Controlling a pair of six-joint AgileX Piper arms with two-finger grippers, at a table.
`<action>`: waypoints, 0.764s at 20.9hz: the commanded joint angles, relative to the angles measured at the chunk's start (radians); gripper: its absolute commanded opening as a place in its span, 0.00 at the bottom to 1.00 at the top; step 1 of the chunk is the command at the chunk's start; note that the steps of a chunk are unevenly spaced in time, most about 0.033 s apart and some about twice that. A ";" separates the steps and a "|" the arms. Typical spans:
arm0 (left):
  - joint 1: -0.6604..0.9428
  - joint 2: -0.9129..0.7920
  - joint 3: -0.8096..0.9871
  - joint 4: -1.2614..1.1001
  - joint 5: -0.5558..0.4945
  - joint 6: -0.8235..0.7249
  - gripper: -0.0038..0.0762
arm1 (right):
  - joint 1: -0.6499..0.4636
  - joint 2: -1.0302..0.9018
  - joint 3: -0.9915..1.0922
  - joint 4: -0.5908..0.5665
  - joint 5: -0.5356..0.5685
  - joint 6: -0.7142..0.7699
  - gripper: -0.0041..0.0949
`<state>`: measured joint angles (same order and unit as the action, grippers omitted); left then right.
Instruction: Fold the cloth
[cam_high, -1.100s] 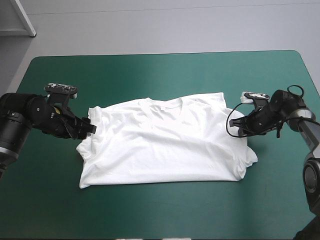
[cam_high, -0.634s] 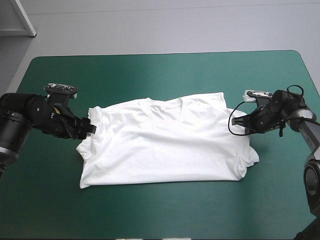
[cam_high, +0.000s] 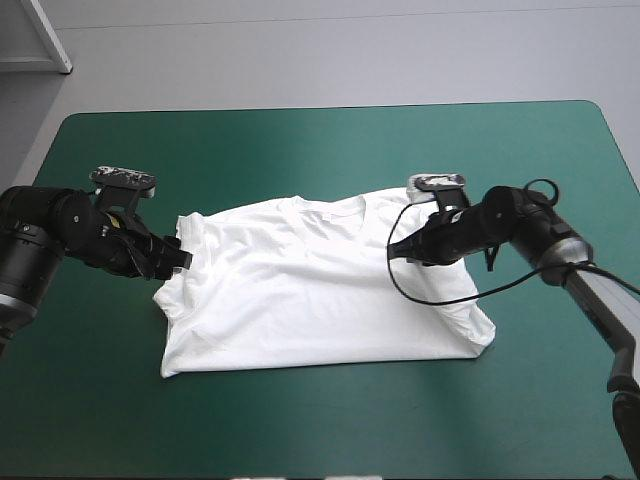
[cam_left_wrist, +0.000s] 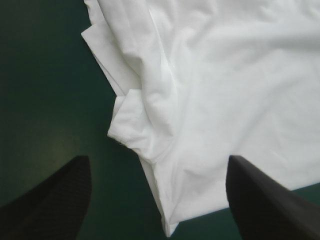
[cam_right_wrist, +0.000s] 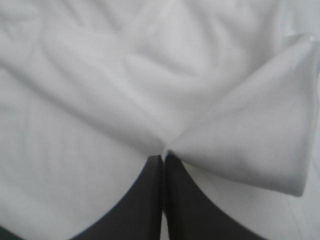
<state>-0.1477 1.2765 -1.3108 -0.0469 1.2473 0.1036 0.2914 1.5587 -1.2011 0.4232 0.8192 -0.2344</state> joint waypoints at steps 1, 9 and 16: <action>-0.003 -0.027 -0.031 -0.007 0.041 0.000 0.73 | 0.107 0.008 -0.029 0.009 -0.071 0.022 0.02; -0.003 -0.027 -0.031 -0.007 0.041 0.003 0.73 | 0.149 0.077 -0.031 -0.005 -0.135 0.021 0.61; -0.003 -0.027 -0.027 -0.011 0.042 -0.035 0.73 | 0.142 -0.104 -0.031 -0.327 0.127 0.200 0.74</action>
<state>-0.1477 1.2765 -1.3108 -0.0469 1.2473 0.0954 0.4399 1.5409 -1.2019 0.1830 0.8422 -0.0859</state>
